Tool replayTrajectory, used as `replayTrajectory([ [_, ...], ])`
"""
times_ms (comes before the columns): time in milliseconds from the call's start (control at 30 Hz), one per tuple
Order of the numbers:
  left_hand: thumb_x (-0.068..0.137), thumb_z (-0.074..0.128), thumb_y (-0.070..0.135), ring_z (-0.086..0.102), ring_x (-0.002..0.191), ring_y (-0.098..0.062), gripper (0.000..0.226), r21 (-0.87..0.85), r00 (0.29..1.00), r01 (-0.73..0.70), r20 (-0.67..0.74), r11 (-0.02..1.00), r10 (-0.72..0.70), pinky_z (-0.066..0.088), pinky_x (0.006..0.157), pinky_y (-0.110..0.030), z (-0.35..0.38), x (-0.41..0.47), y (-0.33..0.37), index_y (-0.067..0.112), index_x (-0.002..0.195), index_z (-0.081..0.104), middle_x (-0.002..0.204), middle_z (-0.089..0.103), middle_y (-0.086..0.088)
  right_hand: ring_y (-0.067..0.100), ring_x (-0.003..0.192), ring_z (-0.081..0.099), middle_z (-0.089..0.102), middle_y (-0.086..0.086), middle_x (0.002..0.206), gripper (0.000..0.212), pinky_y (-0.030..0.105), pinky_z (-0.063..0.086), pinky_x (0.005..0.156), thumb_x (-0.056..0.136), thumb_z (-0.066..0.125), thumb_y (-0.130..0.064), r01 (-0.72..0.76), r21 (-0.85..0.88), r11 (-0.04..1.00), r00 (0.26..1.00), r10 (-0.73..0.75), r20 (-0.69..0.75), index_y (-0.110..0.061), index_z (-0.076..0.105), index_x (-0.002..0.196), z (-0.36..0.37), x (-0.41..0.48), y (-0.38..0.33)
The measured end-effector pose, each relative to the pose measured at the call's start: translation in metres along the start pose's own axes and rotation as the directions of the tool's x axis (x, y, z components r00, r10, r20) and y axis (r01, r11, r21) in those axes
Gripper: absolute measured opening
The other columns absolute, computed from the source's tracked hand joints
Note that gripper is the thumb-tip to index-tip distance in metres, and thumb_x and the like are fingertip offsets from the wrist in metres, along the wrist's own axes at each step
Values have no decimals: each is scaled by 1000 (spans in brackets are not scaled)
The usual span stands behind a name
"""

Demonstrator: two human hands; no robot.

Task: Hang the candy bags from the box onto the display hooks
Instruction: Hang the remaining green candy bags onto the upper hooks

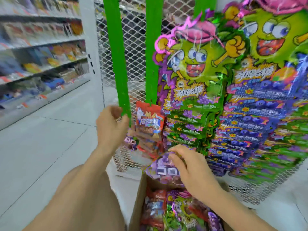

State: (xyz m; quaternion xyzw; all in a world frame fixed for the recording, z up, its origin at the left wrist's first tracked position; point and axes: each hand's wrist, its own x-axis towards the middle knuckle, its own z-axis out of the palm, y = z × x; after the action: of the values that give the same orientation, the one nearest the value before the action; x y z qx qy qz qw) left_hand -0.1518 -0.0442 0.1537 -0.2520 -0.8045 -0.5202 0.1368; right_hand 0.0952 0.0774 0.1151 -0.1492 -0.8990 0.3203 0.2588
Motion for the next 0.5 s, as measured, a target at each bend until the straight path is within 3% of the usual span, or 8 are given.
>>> replayTrajectory([
  [67, 89, 75, 27, 65, 99, -23, 33, 22, 998, 60, -29, 998, -60, 44, 85, -31, 3, 25, -16, 11, 116, 66, 110, 69, -4, 3, 77, 61, 65, -15, 81, 8, 19, 43, 69, 108, 53, -34, 6, 0, 1000, 998, -6, -65, -36, 61, 105, 5, 12, -14],
  [167, 87, 84, 33, 60, 106, -28, 53, 50, 1000, 20, 8, 999, -20, 40, 85, -31, 20, 48, -23, 6, 125, 57, 117, 60, -9, 3, 64, 56, 60, -15, 68, 9, 17, 40, 60, 107, 54, -34, 9, 23, 1000, 995, -7, -100, -33, 63, 107, 14, 27, -27],
  [300, 84, 87, 37, 60, 94, -20, 55, 50, 999, 8, -36, 999, -6, 35, 74, -29, 37, 59, -16, 13, 121, 55, 108, 63, -2, 5, 71, 56, 59, -18, 78, 18, 18, 39, 62, 107, 45, -43, 27, 0, 1000, 997, -26, -74, -34, 59, 99, 25, 40, -36],
  [400, 81, 91, 34, 57, 79, -15, 53, -8, 996, 81, -35, 997, -81, 33, 63, -25, 35, 63, -15, 18, 113, 52, 91, 61, 6, 5, 75, 58, 60, -18, 79, 26, 15, 37, 64, 103, 39, -53, 5, -11, 1000, 996, -5, -85, -37, 60, 101, 31, 41, -33],
  [467, 80, 92, 35, 55, 70, -7, 47, -28, 996, 90, 7, 996, -90, 31, 56, -17, 27, 64, -13, 23, 104, 53, 80, 58, 13, 3, 78, 61, 65, -21, 80, 30, 15, 39, 67, 100, 44, -56, -28, -29, 999, 991, 24, -133, -36, 66, 104, 35, 40, -26],
  [500, 82, 90, 37, 56, 69, -5, 39, -21, 996, 71, 46, 997, -70, 32, 54, -14, 22, 63, -13, 26, 96, 56, 76, 58, 16, 4, 78, 63, 68, -20, 80, 28, 22, 43, 69, 99, 51, -56, -52, -50, 997, 985, 43, -167, -34, 68, 102, 37, 40, -23],
])
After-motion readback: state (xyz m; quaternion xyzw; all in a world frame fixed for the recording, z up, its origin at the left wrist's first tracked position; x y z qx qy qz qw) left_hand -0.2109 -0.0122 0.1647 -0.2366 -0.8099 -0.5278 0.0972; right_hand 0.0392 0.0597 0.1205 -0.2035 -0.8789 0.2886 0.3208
